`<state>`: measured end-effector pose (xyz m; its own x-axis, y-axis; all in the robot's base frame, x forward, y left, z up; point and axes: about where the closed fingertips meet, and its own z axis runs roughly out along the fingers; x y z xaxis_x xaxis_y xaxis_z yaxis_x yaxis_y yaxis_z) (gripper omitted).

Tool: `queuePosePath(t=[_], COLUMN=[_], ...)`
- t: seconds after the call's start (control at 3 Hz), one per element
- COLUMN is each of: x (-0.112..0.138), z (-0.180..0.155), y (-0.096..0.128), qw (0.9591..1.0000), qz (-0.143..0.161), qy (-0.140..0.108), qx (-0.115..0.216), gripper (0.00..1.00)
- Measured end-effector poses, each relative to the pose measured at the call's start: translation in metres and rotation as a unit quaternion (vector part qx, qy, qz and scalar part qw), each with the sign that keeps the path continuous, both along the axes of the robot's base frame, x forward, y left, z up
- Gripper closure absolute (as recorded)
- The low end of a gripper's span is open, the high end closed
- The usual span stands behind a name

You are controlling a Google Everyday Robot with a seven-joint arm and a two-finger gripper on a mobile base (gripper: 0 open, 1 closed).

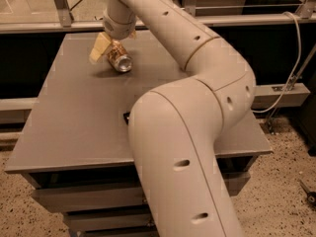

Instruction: Place orange can upright

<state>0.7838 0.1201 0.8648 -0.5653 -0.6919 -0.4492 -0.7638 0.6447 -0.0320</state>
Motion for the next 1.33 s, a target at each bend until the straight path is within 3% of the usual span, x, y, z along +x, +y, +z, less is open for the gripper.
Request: queuePosePath(t=[0.33,1.0,1.33], x=[0.008,0.011,0.014], z=[-0.016,-0.023,-0.006], y=[0.001,0.001,0.005], qw=[0.9976,0.9924,0.9919], qz=[-0.06,-0.101,-0.1], qy=[0.018,0.016,-0.015], qx=[-0.028,-0.068,-0.076], gripper=[0.03,0.49,0.72])
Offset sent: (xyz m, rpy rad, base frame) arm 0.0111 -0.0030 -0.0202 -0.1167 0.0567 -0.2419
